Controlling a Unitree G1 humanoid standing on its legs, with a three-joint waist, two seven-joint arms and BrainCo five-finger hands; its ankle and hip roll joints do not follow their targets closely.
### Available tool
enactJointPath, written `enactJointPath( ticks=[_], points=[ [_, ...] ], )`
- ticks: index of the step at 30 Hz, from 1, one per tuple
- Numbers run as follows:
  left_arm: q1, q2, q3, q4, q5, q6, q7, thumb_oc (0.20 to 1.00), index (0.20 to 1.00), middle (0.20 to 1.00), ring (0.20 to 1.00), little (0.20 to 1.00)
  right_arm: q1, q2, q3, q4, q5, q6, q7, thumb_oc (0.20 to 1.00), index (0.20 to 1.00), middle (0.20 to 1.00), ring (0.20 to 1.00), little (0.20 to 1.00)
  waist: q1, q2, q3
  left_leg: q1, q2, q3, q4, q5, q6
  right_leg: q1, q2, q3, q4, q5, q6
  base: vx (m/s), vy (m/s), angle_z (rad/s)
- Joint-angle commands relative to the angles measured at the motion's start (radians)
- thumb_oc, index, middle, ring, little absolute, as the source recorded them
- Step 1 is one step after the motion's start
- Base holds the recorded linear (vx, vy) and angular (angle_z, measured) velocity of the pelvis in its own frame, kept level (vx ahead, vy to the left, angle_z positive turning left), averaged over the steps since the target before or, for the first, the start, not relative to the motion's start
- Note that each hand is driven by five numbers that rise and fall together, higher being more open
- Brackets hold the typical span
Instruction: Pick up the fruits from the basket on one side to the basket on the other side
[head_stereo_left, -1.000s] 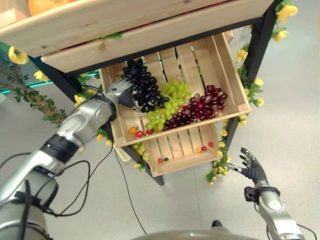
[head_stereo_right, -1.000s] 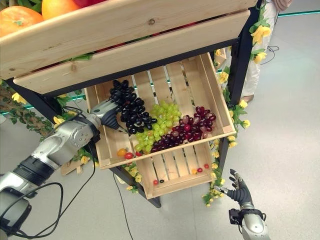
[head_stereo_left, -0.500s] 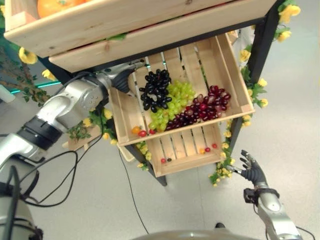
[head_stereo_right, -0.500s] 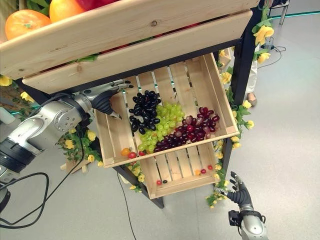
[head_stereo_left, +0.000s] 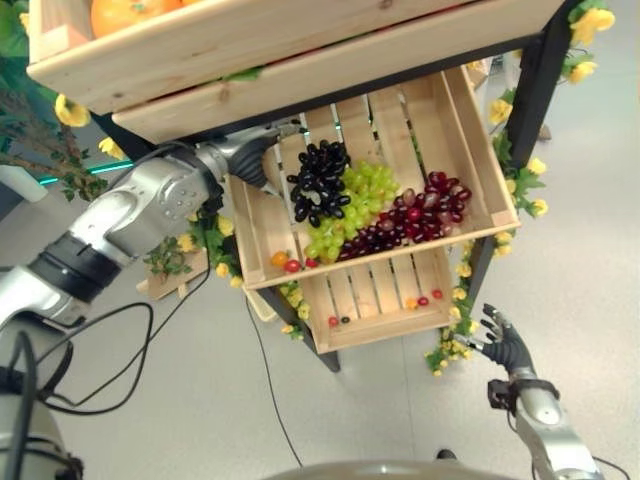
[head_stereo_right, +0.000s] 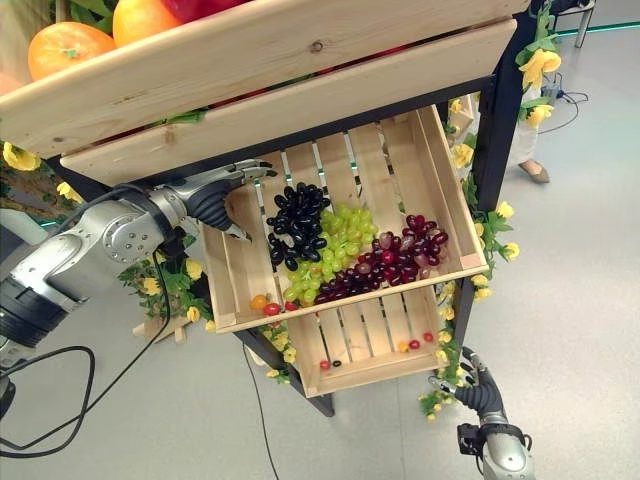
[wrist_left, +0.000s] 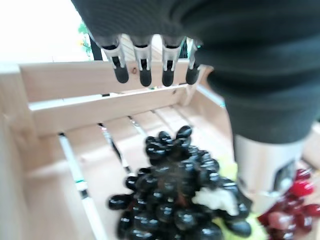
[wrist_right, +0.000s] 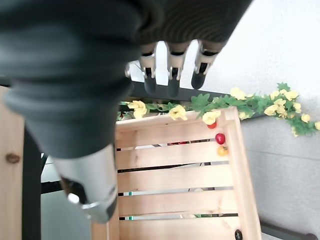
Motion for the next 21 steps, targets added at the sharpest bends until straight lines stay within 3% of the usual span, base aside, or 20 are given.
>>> enactJointPath(
  ticks=[1, 3, 4, 5, 6, 7, 8, 9, 10, 12, 15, 18, 19, 20, 21],
  points=[
    [0.043, 0.002, 0.088, -0.016, -0.161, -0.006, -0.056, 1.0, 1.0, 1.0, 1.0, 1.0, -0.033, 0.004, -0.056, -0.073, 0.029, -0.072, -0.001, 1.0, 1.0, 1.0, 1.0, 1.0, 0.023, -0.054, 0.008, 0.046, 0.062, 0.029, 0.012, -0.061, -0.074, 0.024, -0.007, -0.035, 0.004, -0.077, 0.074, 0.0, 0.0, 0.0],
    [0.183, -0.074, 0.13, -0.056, -0.243, 0.0, -0.084, 1.0, 1.0, 1.0, 1.0, 1.0, -0.024, 0.009, -0.072, -0.108, 0.047, -0.085, -0.005, 1.0, 1.0, 1.0, 1.0, 1.0, 0.014, -0.082, 0.01, 0.054, 0.073, 0.036, 0.017, -0.065, -0.077, 0.026, 0.007, -0.014, 0.004, -0.086, 0.065, 0.01, -0.059, -0.03],
    [0.187, -0.075, 0.134, -0.057, -0.243, 0.0, -0.085, 1.0, 1.0, 1.0, 1.0, 1.0, -0.023, 0.007, -0.071, -0.109, 0.047, -0.084, -0.005, 1.0, 1.0, 1.0, 1.0, 1.0, 0.013, -0.08, 0.008, 0.05, 0.072, 0.036, 0.016, -0.06, -0.076, 0.021, 0.007, -0.014, 0.004, -0.082, 0.064, -0.01, -0.06, -0.09],
    [0.246, -0.137, 0.144, -0.066, -0.26, 0.005, -0.096, 1.0, 1.0, 1.0, 1.0, 1.0, -0.017, 0.004, -0.09, -0.136, 0.051, -0.093, -0.007, 1.0, 1.0, 1.0, 1.0, 1.0, 0.004, -0.1, 0.013, 0.052, 0.079, 0.039, 0.02, -0.06, -0.077, 0.018, 0.016, -0.002, 0.004, -0.086, 0.058, -0.02, -0.025, -0.09],
    [0.249, -0.139, 0.146, -0.067, -0.26, 0.005, -0.097, 1.0, 1.0, 1.0, 1.0, 1.0, -0.015, 0.002, -0.089, -0.137, 0.051, -0.092, -0.007, 1.0, 1.0, 1.0, 1.0, 1.0, 0.004, -0.098, 0.011, 0.051, 0.079, 0.04, 0.02, -0.06, -0.077, 0.017, 0.016, -0.002, 0.004, -0.086, 0.058, -0.01, -0.053, -0.08],
    [0.294, -0.204, 0.159, -0.062, -0.267, 0.003, -0.086, 1.0, 1.0, 1.0, 1.0, 1.0, -0.016, -0.002, -0.108, -0.16, 0.056, -0.098, -0.012, 1.0, 1.0, 1.0, 1.0, 1.0, -0.003, -0.115, 0.012, 0.049, 0.086, 0.043, 0.022, -0.059, -0.078, 0.011, 0.025, 0.006, 0.004, -0.087, 0.053, -0.01, -0.027, -0.04],
    [0.295, -0.207, 0.16, -0.062, -0.266, 0.003, -0.086, 1.0, 1.0, 1.0, 1.0, 1.0, -0.015, -0.003, -0.109, -0.162, 0.056, -0.098, -0.012, 1.0, 1.0, 1.0, 1.0, 1.0, -0.003, -0.113, 0.011, 0.049, 0.086, 0.044, 0.022, -0.059, -0.078, 0.011, 0.026, 0.006, 0.004, -0.087, 0.053, -0.02, -0.05, -0.1],
    [0.331, -0.284, 0.17, -0.06, -0.301, 0.001, -0.073, 1.0, 1.0, 1.0, 1.0, 1.0, -0.017, -0.007, -0.132, -0.179, 0.068, -0.105, -0.016, 1.0, 1.0, 1.0, 1.0, 1.0, -0.011, -0.126, 0.013, 0.052, 0.096, 0.048, 0.022, -0.059, -0.079, 0.008, 0.035, 0.016, 0.004, -0.087, 0.049, -0.01, -0.025, -0.09],
    [0.332, -0.286, 0.17, -0.06, -0.301, 0.001, -0.073, 1.0, 1.0, 1.0, 1.0, 1.0, -0.015, -0.009, -0.132, -0.18, 0.068, -0.105, -0.016, 1.0, 1.0, 1.0, 1.0, 1.0, -0.01, -0.124, 0.012, 0.052, 0.096, 0.049, 0.022, -0.059, -0.079, 0.008, 0.035, 0.017, 0.004, -0.087, 0.049, -0.01, -0.038, -0.13],
    [0.376, -0.385, 0.188, -0.059, -0.343, -0.003, -0.055, 1.0, 1.0, 1.0, 1.0, 1.0, 0.008, -0.007, -0.163, -0.18, 0.078, -0.111, -0.02, 1.0, 1.0, 1.0, 1.0, 1.0, -0.024, -0.141, 0.007, 0.057, 0.111, 0.057, 0.033, -0.065, -0.08, 0.01, 0.055, 0.037, 0.004, -0.096, 0.036, 0.03, -0.052, -0.17],
    [0.386, -0.426, 0.19, -0.065, -0.364, -0.006, -0.055, 1.0, 1.0, 1.0, 1.0, 1.0, 0.022, -0.014, -0.178, -0.169, 0.078, -0.112, -0.026, 1.0, 1.0, 1.0, 1.0, 1.0, -0.03, -0.148, 0.006, 0.056, 0.116, 0.052, 0.065, -0.083, -0.081, 0.017, 0.067, 0.057, 0.004, -0.107, 0.024, 0.02, -0.061, -0.15],
    [0.38, -0.458, 0.187, -0.08, -0.381, -0.006, -0.062, 1.0, 1.0, 1.0, 1.0, 1.0, 0.015, -0.031, -0.19, -0.159, 0.089, -0.112, -0.027, 1.0, 1.0, 1.0, 1.0, 1.0, -0.034, -0.172, 0.026, 0.005, 0.089, -0.02, 0.206, -0.13, -0.082, 0.017, 0.07, 0.095, 0.004, -0.109, 0.012, -0.03, -0.033, -0.29],
    [0.386, -0.456, 0.195, -0.088, -0.385, -0.013, -0.049, 1.0, 1.0, 1.0, 1.0, 1.0, 0.002, -0.04, -0.189, -0.158, 0.086, -0.112, -0.028, 1.0, 1.0, 1.0, 1.0, 1.0, -0.029, -0.179, 0.034, -0.009, 0.057, -0.086, 0.243, -0.143, -0.072, 0.011, 0.071, 0.127, 0.005, -0.103, 0.009, -0.06, 0.051, -0.48],
    [0.407, -0.462, 0.209, -0.092, -0.394, -0.02, -0.028, 1.0, 1.0, 1.0, 1.0, 1.0, -0.031, -0.047, -0.174, -0.151, 0.083, -0.119, -0.037, 1.0, 1.0, 1.0, 1.0, 1.0, -0.01, -0.188, 0.043, -0.025, -0.022, -0.196, 0.27, -0.158, -0.052, -0.009, 0.069, 0.176, 0.013, -0.086, 0.007, -0.01, 0.086, -0.81],
    [0.431, -0.463, 0.223, -0.095, -0.398, -0.027, -0.023, 1.0, 1.0, 1.0, 1.0, 1.0, -0.068, -0.055, -0.155, -0.138, 0.083, -0.122, -0.039, 1.0, 1.0, 1.0, 1.0, 1.0, 0.009, -0.192, 0.045, -0.038, -0.072, -0.263, 0.266, -0.2, -0.024, -0.026, 0.07, 0.225, 0.017, -0.08, 0.014, -0.04, 0.112, -0.84]
  ],
)
